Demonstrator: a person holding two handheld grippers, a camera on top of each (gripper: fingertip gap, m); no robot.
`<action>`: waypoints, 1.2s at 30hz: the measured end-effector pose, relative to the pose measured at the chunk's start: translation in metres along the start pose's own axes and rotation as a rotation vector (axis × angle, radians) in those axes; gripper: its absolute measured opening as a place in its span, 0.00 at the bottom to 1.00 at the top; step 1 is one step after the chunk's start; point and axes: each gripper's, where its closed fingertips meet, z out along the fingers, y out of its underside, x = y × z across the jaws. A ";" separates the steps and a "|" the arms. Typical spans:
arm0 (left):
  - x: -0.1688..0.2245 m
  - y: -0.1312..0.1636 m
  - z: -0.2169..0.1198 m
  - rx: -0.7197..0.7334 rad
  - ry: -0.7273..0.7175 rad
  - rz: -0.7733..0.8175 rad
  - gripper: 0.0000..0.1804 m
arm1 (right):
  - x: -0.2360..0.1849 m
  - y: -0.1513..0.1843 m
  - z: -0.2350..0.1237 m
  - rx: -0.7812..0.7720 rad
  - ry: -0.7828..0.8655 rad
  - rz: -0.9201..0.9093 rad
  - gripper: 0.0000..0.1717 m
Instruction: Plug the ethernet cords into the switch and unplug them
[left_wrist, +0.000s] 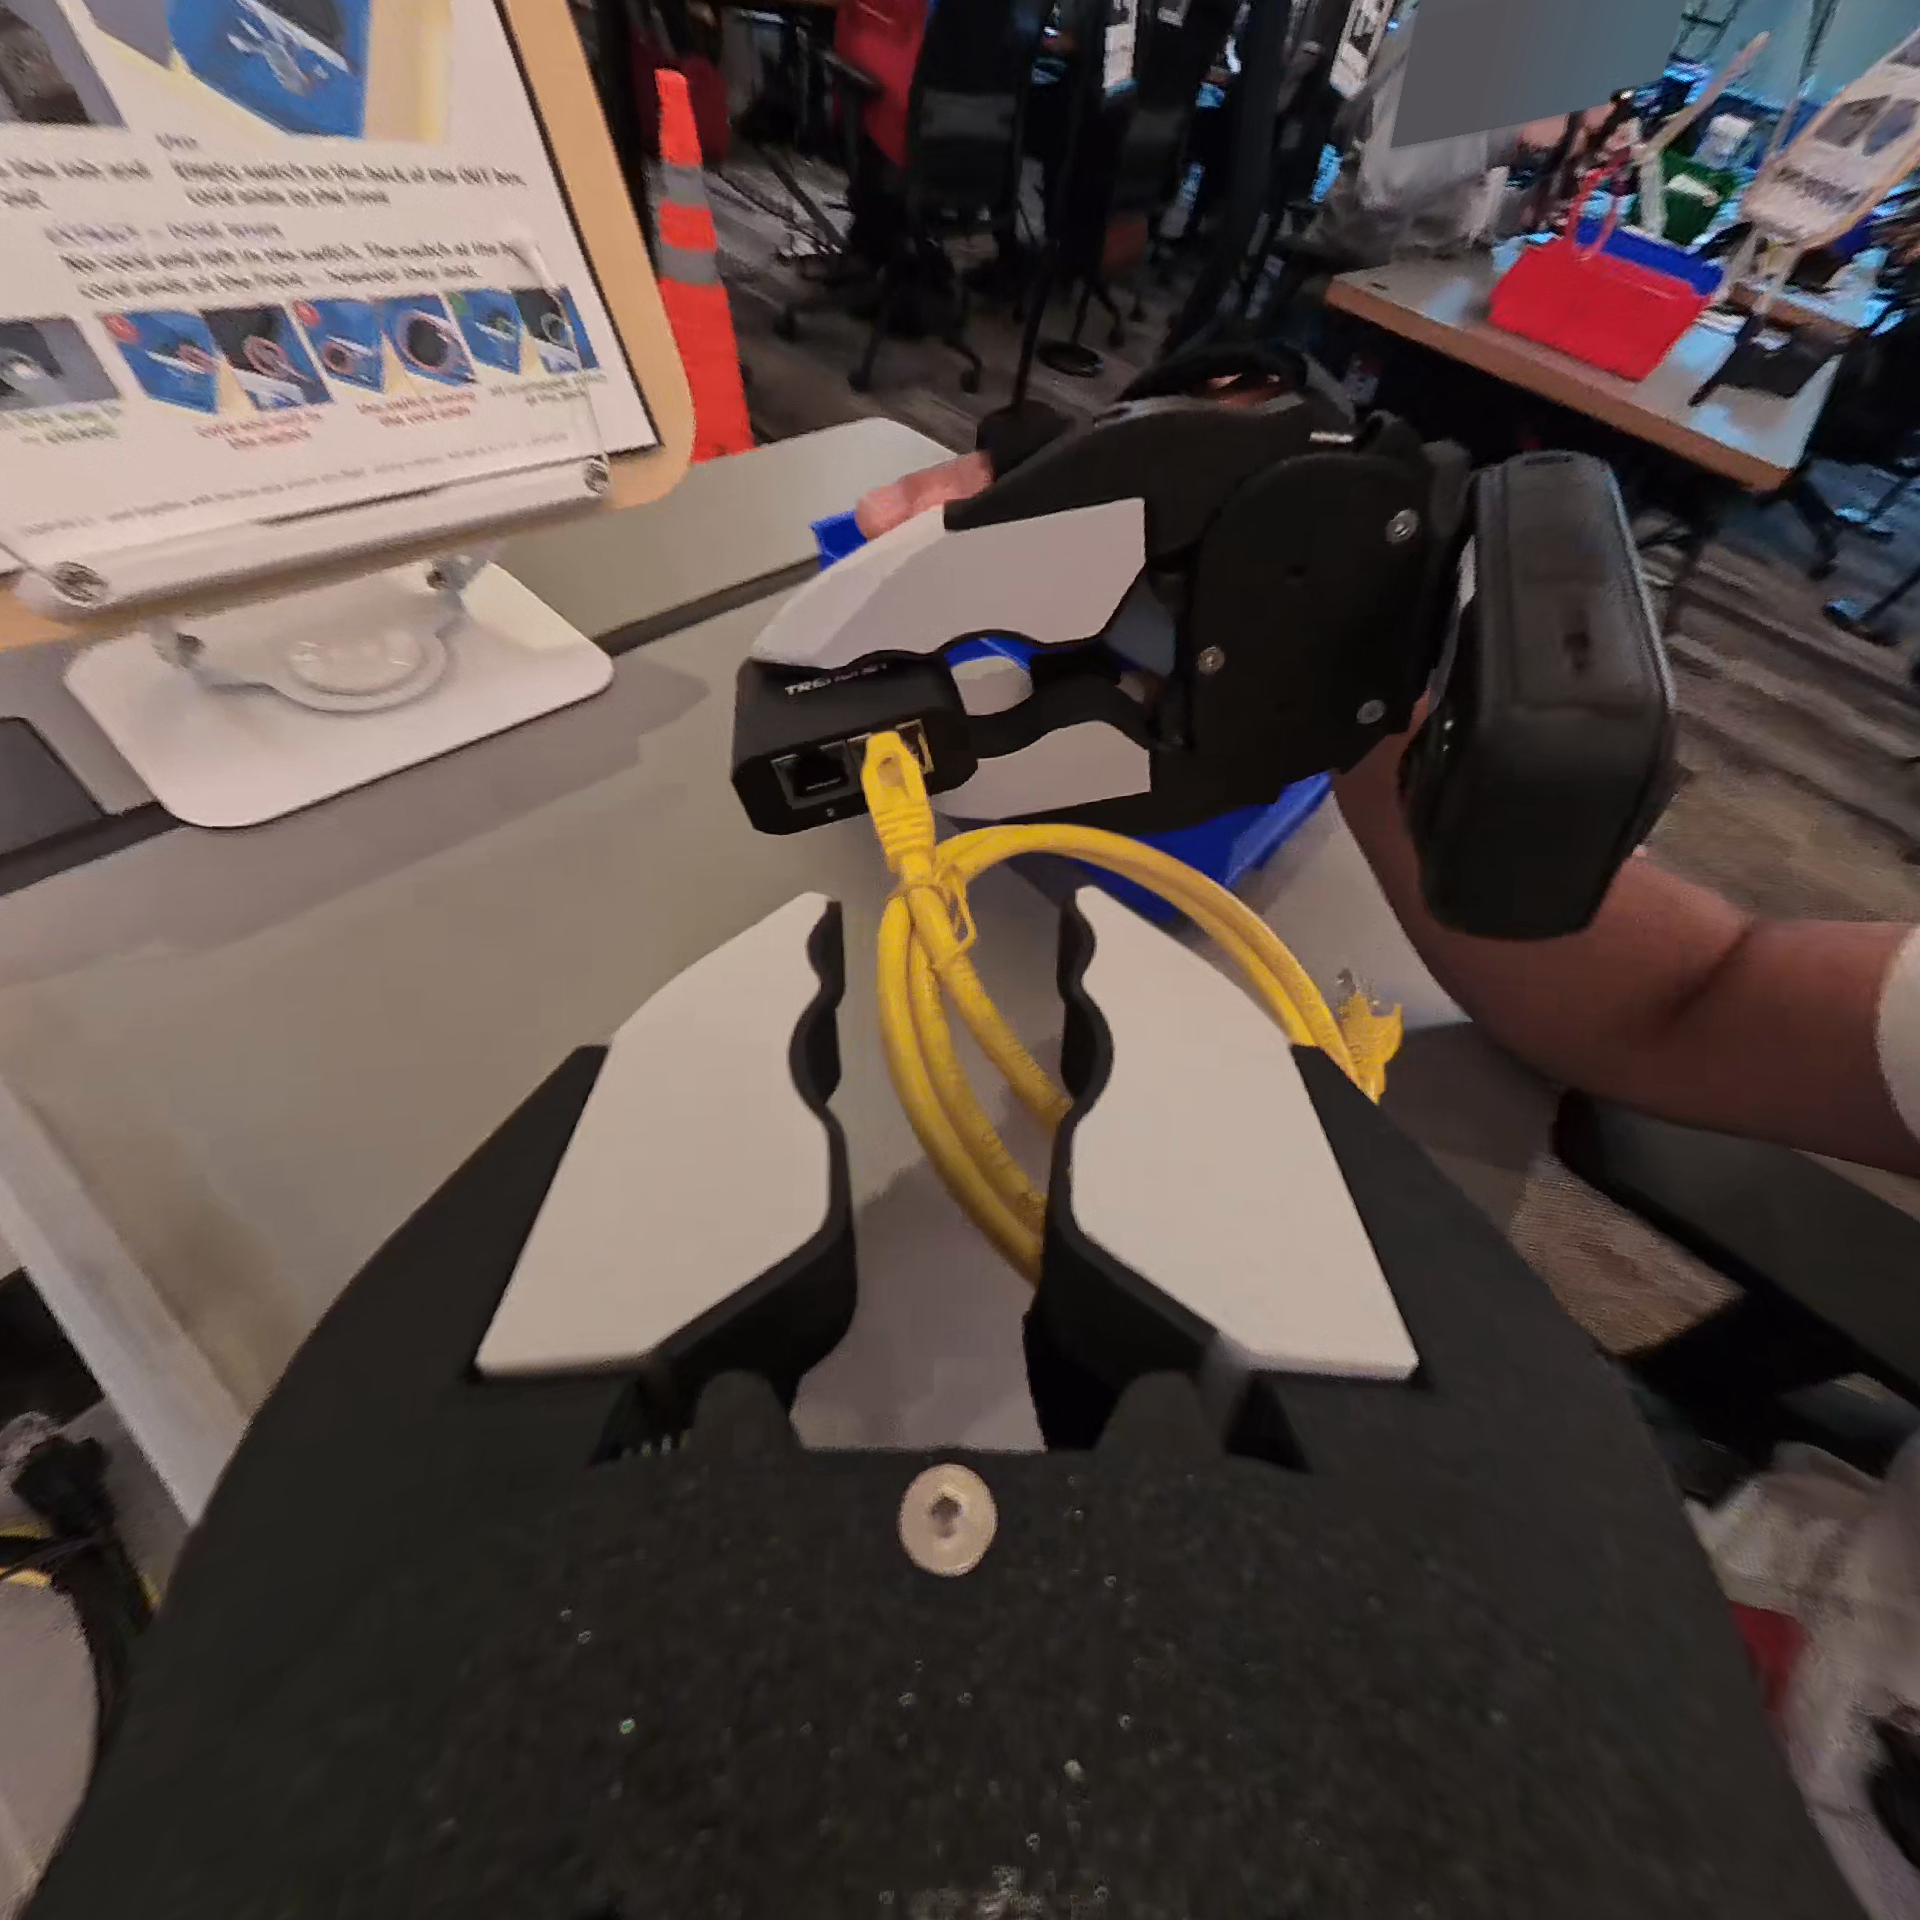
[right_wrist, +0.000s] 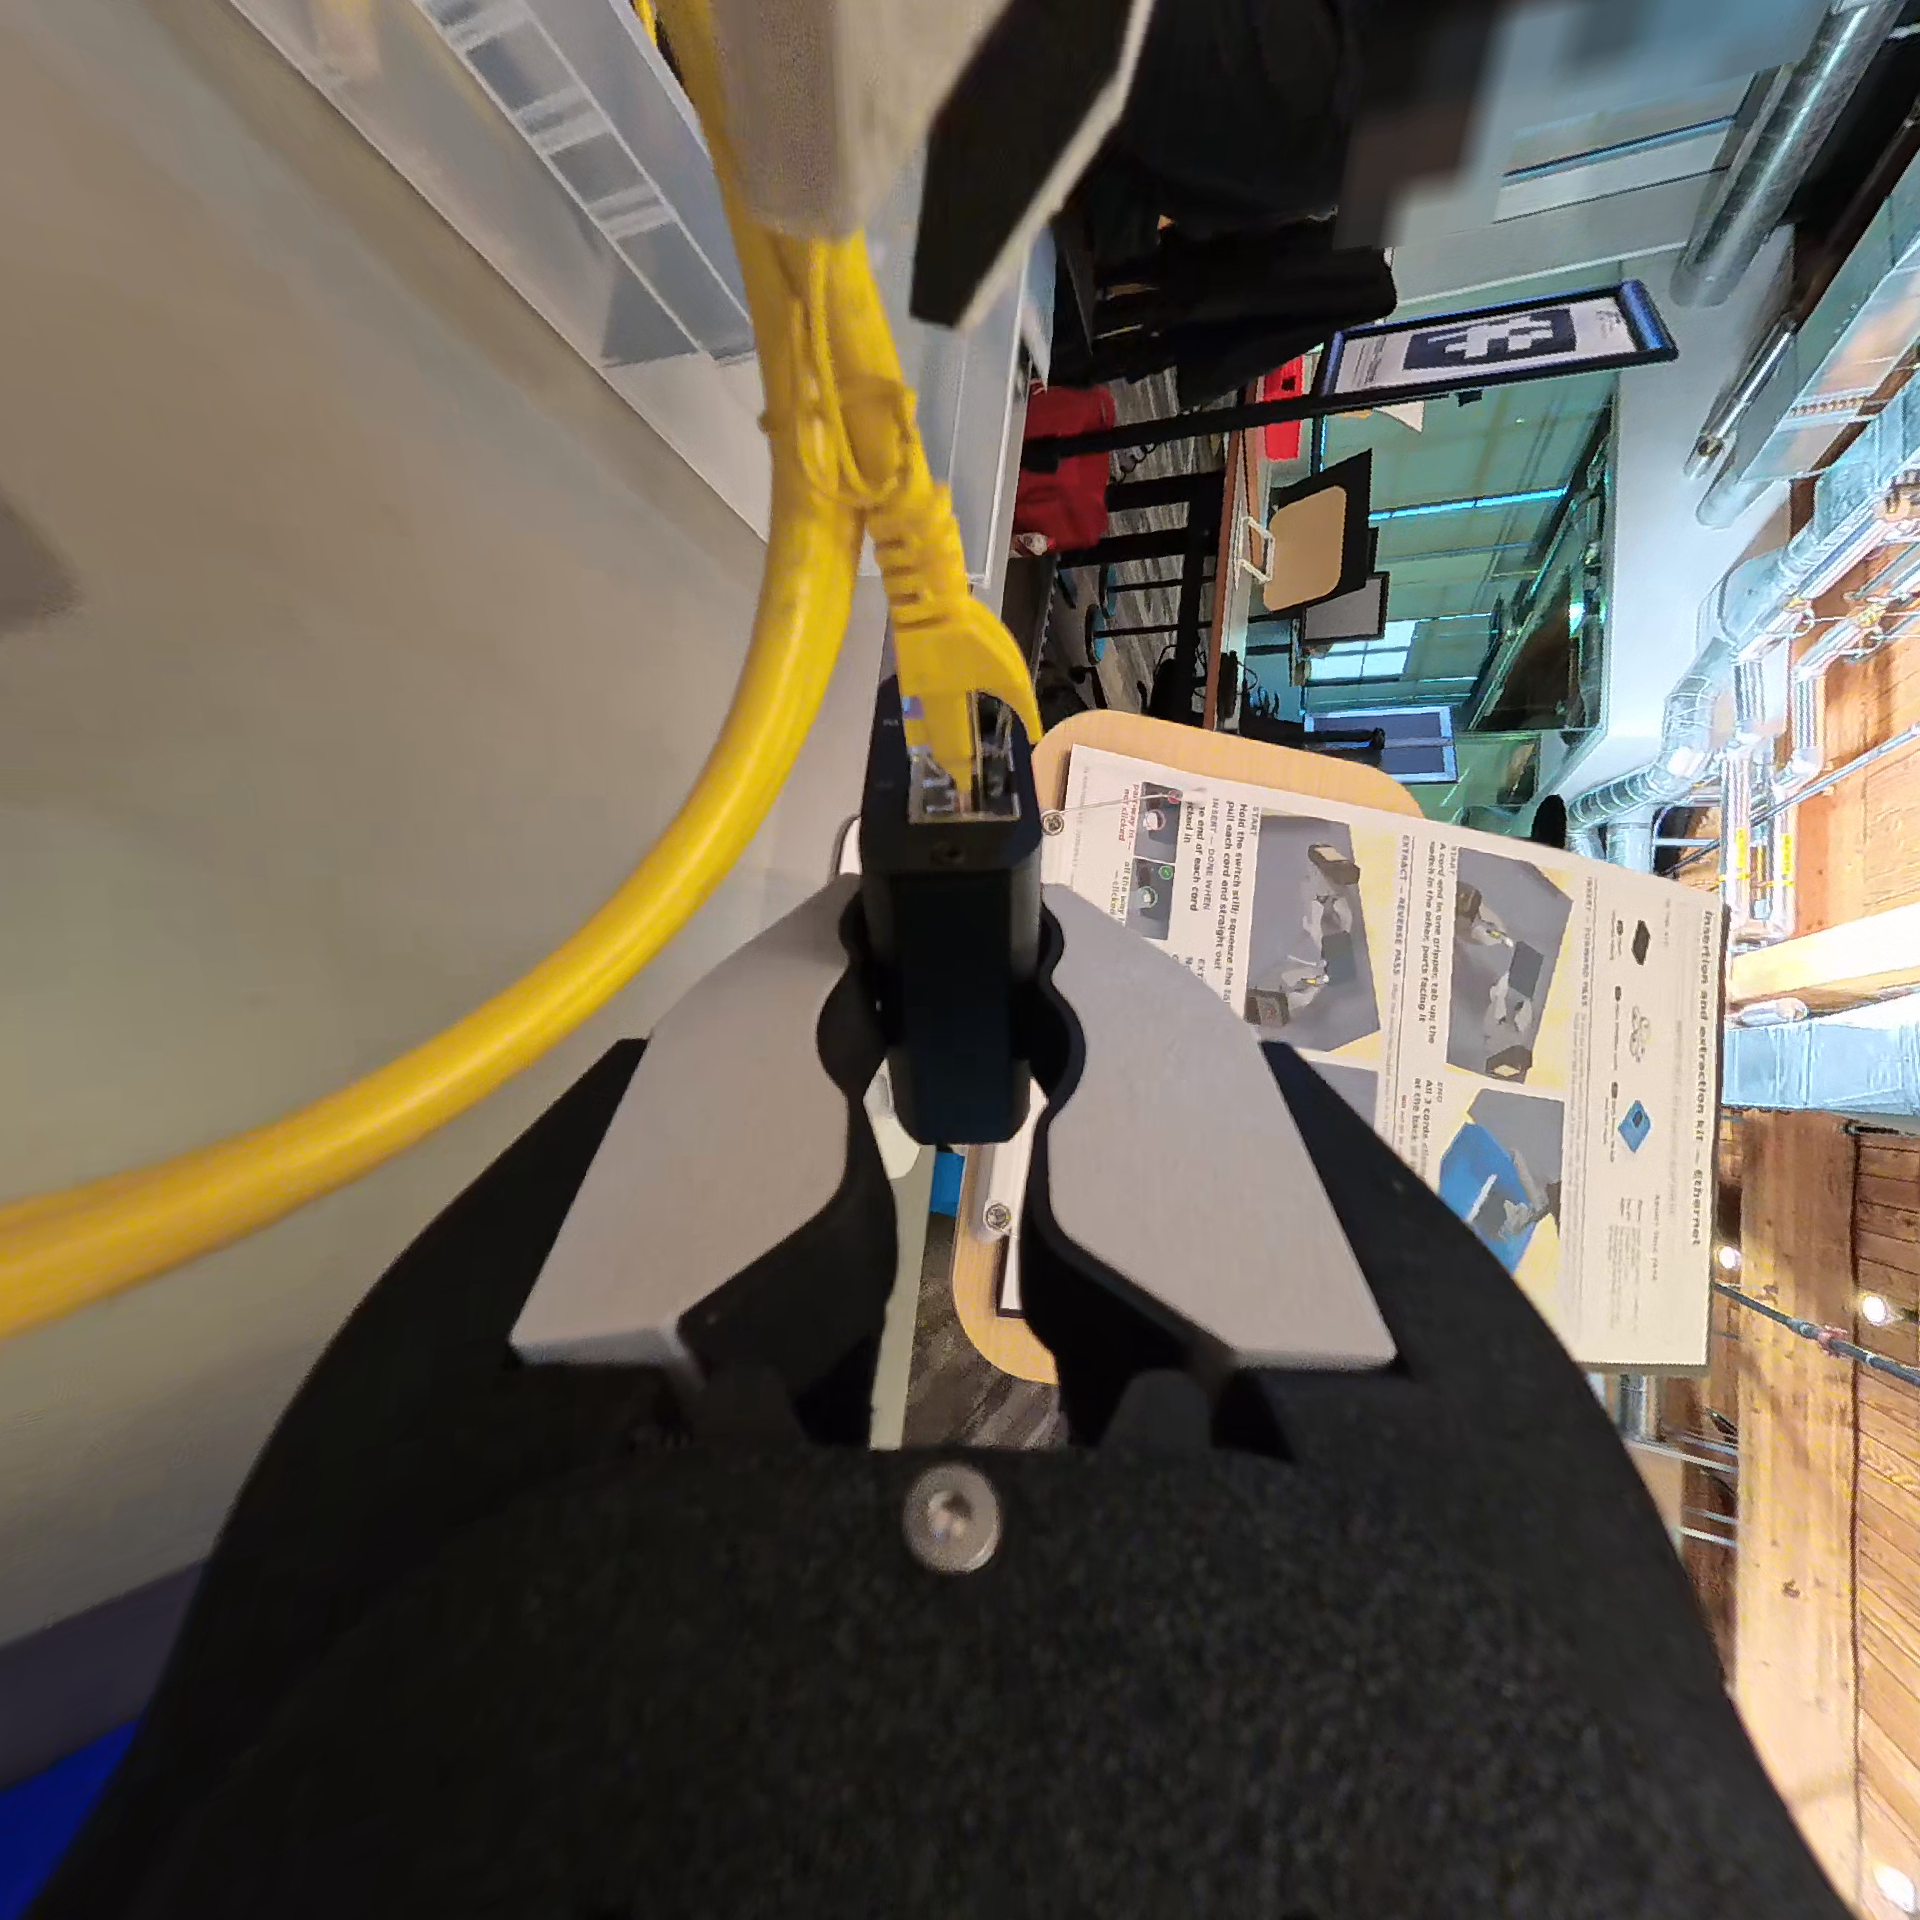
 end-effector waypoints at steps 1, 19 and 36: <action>0.000 0.000 0.001 0.008 -0.020 0.014 0.22 | 0.001 0.001 0.000 0.000 0.002 0.002 0.14; -0.005 0.016 0.016 -0.174 -0.072 -0.084 0.07 | 0.000 -0.004 -0.002 -0.021 0.021 -0.028 0.14; 0.001 0.010 0.004 -0.180 -0.033 -0.064 0.06 | -0.007 -0.019 -0.006 0.064 -0.030 0.031 0.14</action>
